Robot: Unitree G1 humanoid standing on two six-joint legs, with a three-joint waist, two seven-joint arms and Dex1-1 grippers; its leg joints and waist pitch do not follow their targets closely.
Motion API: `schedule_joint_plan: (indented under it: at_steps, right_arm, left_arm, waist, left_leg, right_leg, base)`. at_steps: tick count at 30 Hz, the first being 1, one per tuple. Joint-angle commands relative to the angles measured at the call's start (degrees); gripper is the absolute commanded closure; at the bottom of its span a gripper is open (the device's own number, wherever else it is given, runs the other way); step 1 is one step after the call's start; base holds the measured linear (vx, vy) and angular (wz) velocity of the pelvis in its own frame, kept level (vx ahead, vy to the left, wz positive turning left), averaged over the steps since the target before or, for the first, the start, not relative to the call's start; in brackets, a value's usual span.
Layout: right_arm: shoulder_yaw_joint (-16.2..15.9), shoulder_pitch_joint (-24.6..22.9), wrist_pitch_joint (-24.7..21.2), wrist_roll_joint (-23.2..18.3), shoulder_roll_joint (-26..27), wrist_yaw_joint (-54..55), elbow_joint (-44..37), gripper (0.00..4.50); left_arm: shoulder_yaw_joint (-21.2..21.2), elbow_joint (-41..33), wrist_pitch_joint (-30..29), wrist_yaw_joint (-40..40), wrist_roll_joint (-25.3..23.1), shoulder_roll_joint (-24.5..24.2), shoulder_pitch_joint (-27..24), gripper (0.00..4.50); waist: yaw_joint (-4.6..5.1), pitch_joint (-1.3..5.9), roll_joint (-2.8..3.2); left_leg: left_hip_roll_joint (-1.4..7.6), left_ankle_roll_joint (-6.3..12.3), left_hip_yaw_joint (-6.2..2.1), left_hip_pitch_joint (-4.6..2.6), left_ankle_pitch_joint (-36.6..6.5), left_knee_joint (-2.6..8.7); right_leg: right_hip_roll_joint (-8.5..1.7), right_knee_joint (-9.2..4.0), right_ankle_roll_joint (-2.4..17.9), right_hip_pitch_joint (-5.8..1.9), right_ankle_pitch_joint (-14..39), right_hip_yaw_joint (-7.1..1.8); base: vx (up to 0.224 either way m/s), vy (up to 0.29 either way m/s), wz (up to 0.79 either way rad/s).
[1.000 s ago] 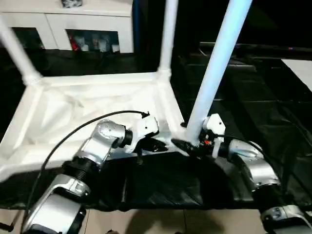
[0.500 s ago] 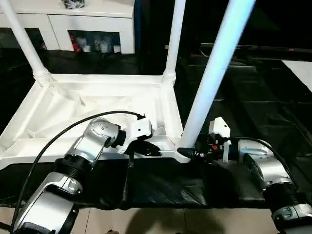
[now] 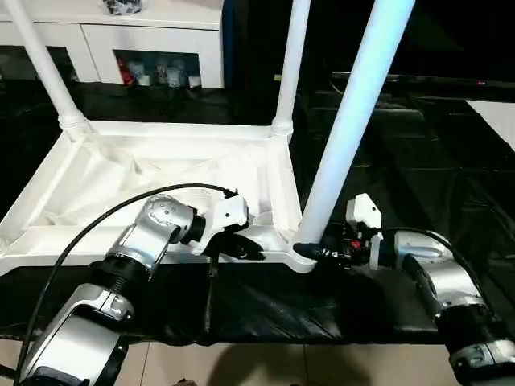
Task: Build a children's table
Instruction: Rotate leg to tighten
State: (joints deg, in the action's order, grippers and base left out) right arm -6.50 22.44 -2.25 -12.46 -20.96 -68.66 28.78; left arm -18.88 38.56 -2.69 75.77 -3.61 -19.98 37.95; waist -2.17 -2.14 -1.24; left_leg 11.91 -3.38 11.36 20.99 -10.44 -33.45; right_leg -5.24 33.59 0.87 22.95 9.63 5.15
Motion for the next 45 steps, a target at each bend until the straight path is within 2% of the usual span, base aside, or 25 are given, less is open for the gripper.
schedule_joint_plan:
  at_steps: [1,7,10,15,16,17,18,19,20,21,22,23,24,25,26,27,29,31,33,37,38,39,41,42,45]
  right_arm:
    - [-1.47,-2.44,-3.67,-1.43,1.43,-0.26,0.06,2.50]
    - [1.61,-2.42,-2.18,1.03,7.24,14.48,4.28,2.50]
    - [2.67,-1.27,-0.74,2.97,10.12,22.43,7.65,2.50]
    - [3.72,3.98,0.06,6.62,17.46,41.01,15.44,2.51]
    - [3.35,5.96,0.38,7.58,19.39,44.20,16.91,2.51]
    - [3.04,6.45,0.59,7.93,19.82,44.61,17.18,2.51]
    - [2.10,7.21,1.66,9.02,20.69,44.75,17.36,2.51]
    - [1.77,7.37,2.07,9.37,20.86,44.65,17.32,2.51]
    - [0.95,7.80,3.71,10.22,21.41,43.85,16.99,2.17]
    - [1.56,8.12,4.81,9.53,21.74,42.71,16.83,1.96]
    - [1.56,8.12,4.81,9.53,21.74,42.71,16.83,1.96]
    - [2.45,8.20,5.37,8.55,21.48,41.57,16.63,1.83]
    - [2.67,8.11,5.72,8.30,21.04,40.90,16.37,1.81]
    - [2.93,7.85,6.47,8.28,19.89,39.75,16.27,1.74]
    - [3.12,7.67,7.00,8.25,19.10,38.97,16.25,1.74]
    - [3.44,7.09,7.91,7.97,17.20,36.94,15.62,1.60]
    - [3.45,7.00,8.02,7.92,16.86,36.63,15.49,1.49]
    - [3.56,6.49,8.53,7.54,14.93,34.55,14.73,1.28]
    - [3.20,5.46,8.78,7.05,12.00,29.44,13.05,1.28]
    - [1.34,3.18,8.02,5.47,7.48,18.45,8.86,1.28]
    - [0.83,2.63,7.56,4.89,5.94,14.87,7.47,1.28]
    - [0.71,2.52,7.42,4.73,5.50,13.79,7.13,1.28]
    - [0.32,2.39,6.95,4.37,4.36,11.04,6.34,1.28]
    - [0.07,2.45,6.73,4.28,3.78,9.79,6.11,1.28]
    - [-0.19,2.54,6.56,4.11,3.25,8.64,5.95,1.28]
  left_arm:
    - [-0.62,0.69,-1.70,-4.40,-1.81,1.06,-0.80,4.50]
    - [0.51,1.78,-5.62,-14.86,-2.55,6.89,-0.78,4.50]
    - [0.60,2.42,-6.96,-19.13,-2.89,9.99,-0.51,4.50]
    - [-1.09,4.56,-8.99,-25.62,-4.54,16.60,0.83,4.50]
    - [-1.76,5.44,-8.92,-26.37,-5.26,17.47,1.49,4.50]
    - [-1.89,5.70,-8.87,-26.55,-5.43,17.63,1.68,4.50]
    - [-2.00,6.18,-8.88,-26.96,-5.77,17.93,2.06,4.50]
    - [-2.02,6.29,-8.85,-27.04,-5.86,17.96,2.17,4.50]
    - [-2.00,6.69,-8.74,-27.26,-6.14,17.92,2.61,4.50]
    - [-1.69,6.97,-8.70,-27.35,-6.37,17.55,3.03,4.50]
    - [-1.69,6.97,-8.70,-27.35,-6.37,17.55,3.03,4.50]
    - [-1.39,7.06,-8.75,-27.24,-6.54,16.89,3.23,4.50]
    - [-1.31,7.05,-8.75,-27.09,-6.64,16.40,3.27,4.50]
    - [-1.24,6.87,-8.65,-26.64,-6.80,15.56,3.08,4.50]
    - [-1.18,6.75,-8.58,-26.34,-6.91,14.99,2.94,4.50]
    - [-1.09,6.38,-8.27,-25.34,-6.97,13.64,2.61,4.50]
    - [-1.10,6.33,-8.20,-25.10,-6.99,13.40,2.57,4.50]
    - [-1.20,6.12,-7.49,-23.61,-7.01,12.06,2.30,4.50]
    - [-1.29,5.94,-6.09,-20.43,-6.72,9.90,1.89,4.50]
    - [-1.45,4.74,-4.07,-13.92,-5.70,6.58,1.05,4.50]
    - [-1.62,3.75,-2.65,-10.61,-4.75,5.34,0.58,4.50]
    - [-1.68,3.34,-2.08,-9.42,-4.35,4.94,0.37,4.50]
    - [-1.81,2.03,-1.55,-6.33,-3.25,3.85,-0.22,4.50]
    - [-2.00,1.55,-0.99,-5.07,-3.03,3.20,-0.41,4.50]
    - [-2.14,1.23,-0.57,-4.14,-2.95,2.66,-0.52,4.50]
  waist:
    - [-0.17,3.10,0.19]
    - [0.39,2.17,0.03]
    - [1.50,1.61,0.16]
    - [5.47,0.97,1.73]
    - [5.63,0.59,2.42]
    - [5.55,0.61,2.30]
    - [3.60,0.56,2.58]
    - [2.98,0.25,1.95]
    - [3.23,0.23,-0.49]
    - [3.46,-0.38,-2.62]
    - [4.28,-0.52,-2.57]
    - [3.83,0.17,-0.63]
    - [3.81,1.35,0.90]
    - [4.84,1.29,0.66]
    - [4.52,1.42,1.87]
    - [4.62,1.23,1.97]
    - [4.94,0.85,1.15]
    - [5.20,0.98,0.92]
    - [5.04,1.43,1.07]
    - [4.28,2.00,-0.09]
    - [4.08,2.05,-0.22]
    - [3.75,2.21,-0.50]
    - [3.64,2.88,-0.49]
    - [3.34,3.27,-0.41]
    - [2.75,3.60,-0.57]
  left_leg:
    - [2.00,2.42,-0.73,-0.87,-14.78,4.00]
    - [1.87,-0.46,-1.32,-1.48,-22.45,4.47]
    - [1.38,-1.41,-2.03,-2.78,-29.27,4.10]
    - [2.07,-3.15,-4.32,-3.08,-42.33,5.72]
    - [3.35,-4.20,-4.73,-1.49,-49.67,8.63]
    - [3.69,-4.29,-4.52,-0.96,-50.98,9.60]
    - [4.29,-4.60,-2.91,0.68,-52.55,12.29]
    - [4.33,-4.05,-1.81,0.63,-51.66,12.99]
    - [1.49,-3.81,-0.30,-3.62,-46.23,8.34]
    - [-3.44,-1.76,-0.17,-11.78,-28.25,-6.83]
    - [-3.48,0.30,-0.78,-9.17,-21.67,-7.61]
    - [-0.85,1.25,-2.91,-2.39,-18.56,-2.11]
    - [1.41,0.61,-4.69,-2.27,-23.73,1.96]
    - [2.16,0.62,-5.57,-1.70,-27.26,3.24]
    - [2.78,1.01,-5.33,-3.50,-31.70,4.16]
    - [2.32,0.65,-4.68,-4.45,-32.02,4.24]
    - [1.83,1.09,-4.29,-3.70,-31.35,4.32]
    - [1.53,1.93,-4.10,-3.34,-27.98,4.05]
    - [1.98,2.73,-4.03,-2.28,-22.07,4.27]
    - [1.56,5.36,-2.70,-2.49,-15.47,3.71]
    - [1.59,5.97,-2.00,-3.10,-14.97,3.48]
    - [1.35,6.82,-1.84,-2.65,-13.04,3.17]
    - [1.38,8.34,-1.81,-2.07,-7.74,2.71]
    - [1.12,12.02,-1.83,-1.34,0.79,1.87]
    - [0.71,16.86,-1.58,-1.62,7.32,1.08]
  right_leg:
    - [-3.18,-3.77,13.35,-2.60,13.75,-2.77]
    - [-3.48,-5.32,9.42,-1.66,27.81,-2.53]
    - [-3.68,-7.46,4.27,-0.99,40.30,-1.22]
    - [-2.66,-8.62,1.77,-2.38,35.63,2.87]
    - [-2.03,-5.13,3.68,-4.72,26.84,2.52]
    - [-1.74,-3.09,4.46,-5.27,24.06,2.12]
    - [-0.99,2.41,5.26,-6.85,19.55,1.00]
    - [-0.67,3.68,4.65,-6.50,19.45,-0.07]
    - [-0.61,-3.24,2.59,-1.31,36.22,-0.70]
    - [-4.52,-15.09,-2.57,7.83,64.98,0.98]
    - [-6.76,-15.05,-3.83,5.29,69.26,0.56]
    - [-9.21,-11.23,-5.89,-4.36,60.68,1.51]
    - [-6.79,-7.95,-4.42,-5.24,42.82,2.83]
    - [-5.64,-6.52,-3.59,-5.23,35.57,3.16]
    - [-5.17,-6.20,0.05,-4.31,26.31,2.53]
    - [-5.34,-6.74,4.20,-3.27,22.38,1.96]
    - [-5.11,-6.90,5.25,-3.34,24.17,1.79]
    - [-5.67,-7.17,5.76,-3.37,28.86,1.08]
    - [-5.62,-5.97,8.99,-3.79,21.36,0.14]
    - [-4.98,-4.97,12.99,-2.98,17.40,-1.50]
    - [-4.63,-4.84,14.29,-2.08,17.74,-2.07]
    - [-4.62,-4.29,15.22,-2.27,16.53,-2.59]
    - [-4.58,-2.94,17.08,-2.66,10.26,-2.92]
    - [-4.37,-1.10,20.03,-2.78,-1.38,-3.06]
    - [-4.23,0.04,22.30,-2.42,-10.52,-3.29]
  base:
    - [0.000,0.000,0.00]
    - [0.000,0.000,0.00]
    - [0.000,0.000,0.00]
    - [-0.050,0.043,-0.09]
    - [-0.040,0.057,-0.09]
    - [-0.076,0.029,-0.02]
    - [-0.077,-0.038,0.14]
    - [-0.077,-0.038,0.14]
    - [0.016,-0.106,0.16]
    - [0.021,-0.084,-0.10]
    - [0.021,-0.084,-0.10]
    - [0.070,0.050,-0.49]
    - [0.083,0.097,-0.39]
    - [0.083,0.097,-0.39]
    - [0.000,0.000,0.00]
    - [0.002,-0.012,0.22]
    - [0.001,-0.006,0.11]
    - [0.000,0.000,0.00]
    - [0.000,0.000,0.00]
    - [0.030,-0.019,0.08]
    - [0.074,-0.052,0.22]
    - [0.082,-0.055,0.20]
    - [0.084,-0.051,0.12]
    - [0.000,0.000,0.00]
    - [0.078,-0.042,0.09]
